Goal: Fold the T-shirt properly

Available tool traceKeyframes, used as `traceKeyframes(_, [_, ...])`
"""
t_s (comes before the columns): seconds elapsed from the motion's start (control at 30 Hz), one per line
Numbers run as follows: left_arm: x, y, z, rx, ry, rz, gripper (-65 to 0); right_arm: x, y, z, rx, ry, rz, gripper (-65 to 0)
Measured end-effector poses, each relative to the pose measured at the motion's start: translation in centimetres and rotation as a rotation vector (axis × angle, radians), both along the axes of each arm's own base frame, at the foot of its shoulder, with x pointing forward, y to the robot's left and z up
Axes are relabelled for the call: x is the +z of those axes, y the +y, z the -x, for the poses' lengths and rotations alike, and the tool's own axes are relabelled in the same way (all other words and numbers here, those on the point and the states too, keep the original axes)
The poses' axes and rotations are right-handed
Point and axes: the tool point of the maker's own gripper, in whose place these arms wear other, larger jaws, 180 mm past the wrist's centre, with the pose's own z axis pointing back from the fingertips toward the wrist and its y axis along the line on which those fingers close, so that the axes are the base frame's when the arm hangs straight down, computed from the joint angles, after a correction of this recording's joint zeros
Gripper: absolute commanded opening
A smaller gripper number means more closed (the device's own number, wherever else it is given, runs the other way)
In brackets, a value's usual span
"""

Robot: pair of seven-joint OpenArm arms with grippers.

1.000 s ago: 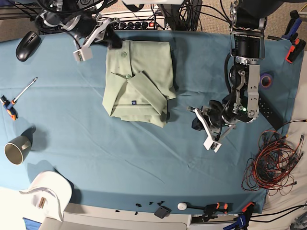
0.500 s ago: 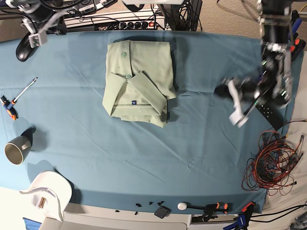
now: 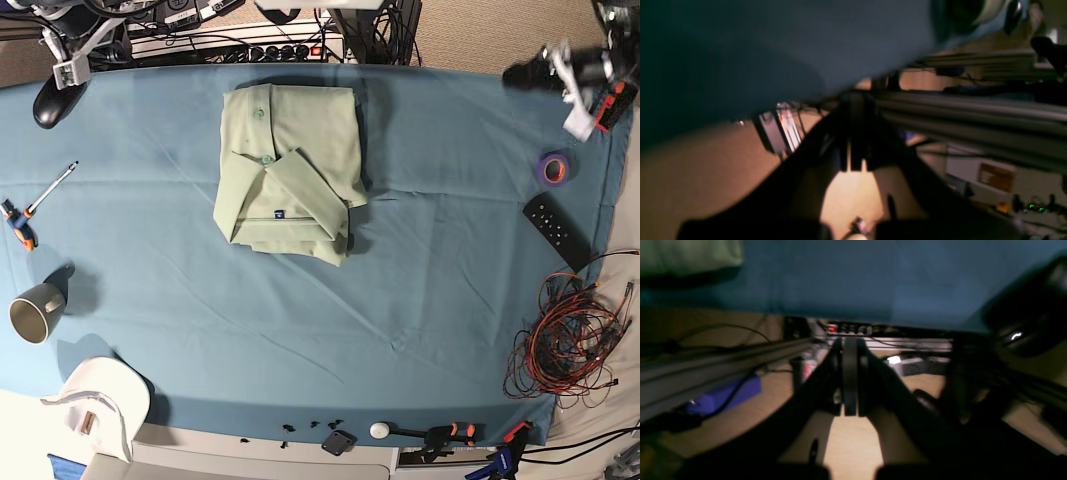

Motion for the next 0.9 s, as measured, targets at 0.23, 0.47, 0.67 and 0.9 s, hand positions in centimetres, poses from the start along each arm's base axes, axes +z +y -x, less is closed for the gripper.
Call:
traceKeyframes(0.23, [-1.3, -1.3, 5.8, 0.029, 0.141, 0.039, -65.0, -6.7, -0.1, 4.2, -0.145, 0.149, -0.225, -65.0])
traceKeyframes(0.47, [-2.8, -5.0, 9.3, -0.039, 0.261, 0.133, -65.0, -14.7, 1.8, 7.9, -0.271, 0.355, -0.452, -65.0])
traceKeyframes(0.67, [-7.5, -7.3, 13.1, -0.149, 0.360, 0.014, -65.0, -19.9, 3.1, 7.5, -0.379, 0.439, -0.577, -65.0])
traceKeyframes(0.9, [-13.7, -6.5, 12.3, -0.294, 0.211, -0.251, -65.0, -25.1, 2.4, 6.1, -0.445, 0.428, -0.469, -65.0])
